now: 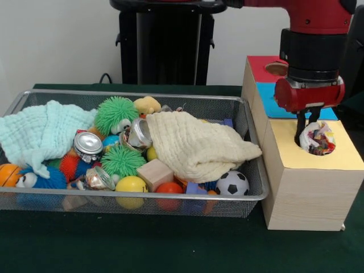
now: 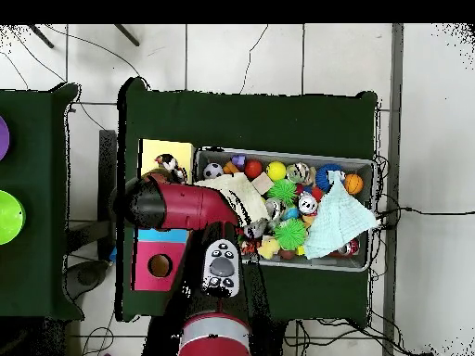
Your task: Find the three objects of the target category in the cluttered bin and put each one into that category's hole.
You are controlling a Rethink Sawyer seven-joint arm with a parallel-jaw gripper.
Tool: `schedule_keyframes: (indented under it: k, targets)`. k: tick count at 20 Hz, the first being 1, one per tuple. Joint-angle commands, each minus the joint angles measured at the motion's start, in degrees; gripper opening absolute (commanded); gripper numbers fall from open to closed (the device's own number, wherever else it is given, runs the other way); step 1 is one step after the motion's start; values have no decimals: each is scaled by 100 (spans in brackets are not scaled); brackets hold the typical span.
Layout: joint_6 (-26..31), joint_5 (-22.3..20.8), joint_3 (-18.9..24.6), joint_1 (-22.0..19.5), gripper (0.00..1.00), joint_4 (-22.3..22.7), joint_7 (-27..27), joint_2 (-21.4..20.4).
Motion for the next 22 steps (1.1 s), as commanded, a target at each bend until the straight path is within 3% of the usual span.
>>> schedule_keyframes:
  k: [1, 7, 11, 18, 22]
  targets:
    - [1151, 192, -629, 1, 0, 123, 1631, 210]
    - [832, 293, -501, -72, 0, 228, 1594, 156]
    - [483, 403, -114, -341, 0, 403, 1453, -52]
    - [1203, 526, -338, -130, 0, 315, 1556, -480]
    - [1260, 550, -342, -70, 0, 268, 1583, -469]
